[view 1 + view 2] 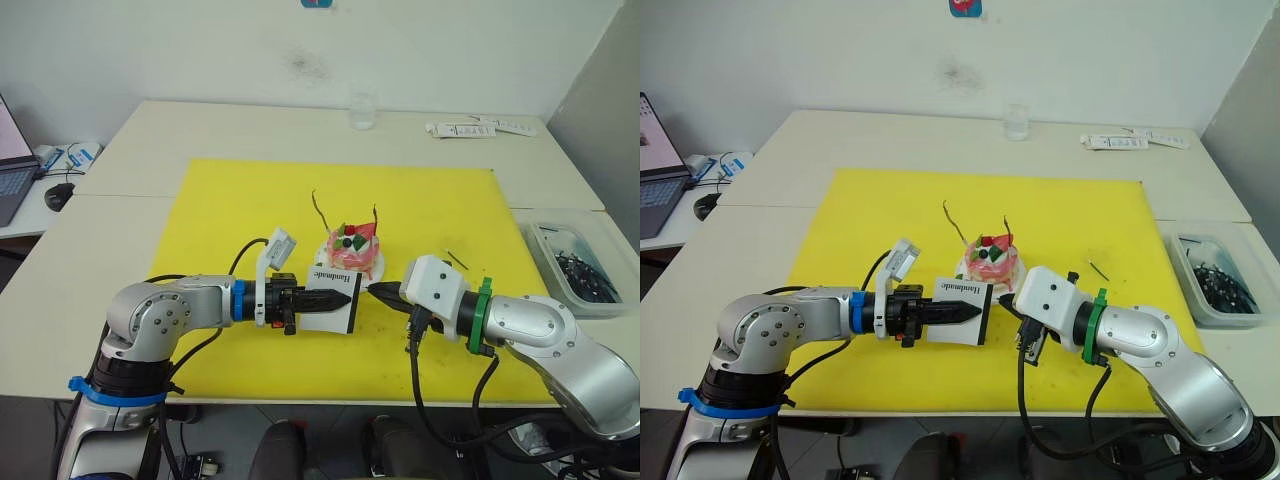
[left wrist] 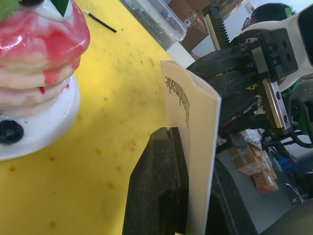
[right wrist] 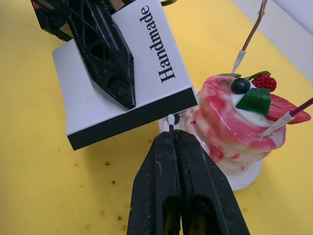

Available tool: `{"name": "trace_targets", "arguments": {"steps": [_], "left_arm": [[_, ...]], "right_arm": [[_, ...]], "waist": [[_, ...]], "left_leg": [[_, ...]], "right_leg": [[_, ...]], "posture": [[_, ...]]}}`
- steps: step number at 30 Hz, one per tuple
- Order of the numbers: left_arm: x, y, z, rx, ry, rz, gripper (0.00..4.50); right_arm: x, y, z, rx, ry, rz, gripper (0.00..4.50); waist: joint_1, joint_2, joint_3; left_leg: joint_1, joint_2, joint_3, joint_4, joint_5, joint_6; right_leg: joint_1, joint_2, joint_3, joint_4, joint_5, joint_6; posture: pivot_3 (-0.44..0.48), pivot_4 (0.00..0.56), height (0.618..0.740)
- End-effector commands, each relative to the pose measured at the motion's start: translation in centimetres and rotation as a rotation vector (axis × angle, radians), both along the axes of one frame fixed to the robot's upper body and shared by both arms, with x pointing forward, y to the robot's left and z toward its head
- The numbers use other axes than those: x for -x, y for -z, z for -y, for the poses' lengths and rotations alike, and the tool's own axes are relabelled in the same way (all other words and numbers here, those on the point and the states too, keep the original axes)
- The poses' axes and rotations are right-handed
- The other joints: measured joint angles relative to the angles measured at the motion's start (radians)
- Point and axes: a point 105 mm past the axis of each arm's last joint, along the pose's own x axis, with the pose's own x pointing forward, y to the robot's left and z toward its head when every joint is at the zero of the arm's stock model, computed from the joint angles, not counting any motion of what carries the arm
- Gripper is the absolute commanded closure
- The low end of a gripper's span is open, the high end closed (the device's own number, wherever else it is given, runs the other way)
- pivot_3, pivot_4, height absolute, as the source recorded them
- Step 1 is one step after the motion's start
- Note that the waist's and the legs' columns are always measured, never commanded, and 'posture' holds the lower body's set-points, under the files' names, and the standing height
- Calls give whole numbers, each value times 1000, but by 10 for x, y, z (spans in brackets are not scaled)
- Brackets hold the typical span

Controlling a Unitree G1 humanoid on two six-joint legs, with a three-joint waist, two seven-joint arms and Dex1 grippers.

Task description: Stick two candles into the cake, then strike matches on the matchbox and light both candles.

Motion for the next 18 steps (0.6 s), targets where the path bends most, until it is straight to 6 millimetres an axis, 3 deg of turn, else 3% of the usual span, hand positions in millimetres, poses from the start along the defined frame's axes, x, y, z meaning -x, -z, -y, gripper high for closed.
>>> {"name": "trace_targets", "arguments": {"steps": [1, 18], "left_arm": [[3, -4, 3, -9, 10, 49, 4500], [-1, -4, 6, -20, 17, 63, 4500]], "right_arm": [[6, -13, -1, -8, -31, 63, 4463], [-5, -13, -5, 7, -30, 75, 4463]], "waist": [[0, 0, 0], [0, 0, 0]], "left_leg": [[0, 0, 0, 0, 0, 0], [0, 0, 0, 0, 0, 0]], "right_leg": [[0, 0, 0, 0, 0, 0], [0, 0, 0, 0, 0, 0]], "posture": [[0, 150, 740], [0, 150, 740]]}}
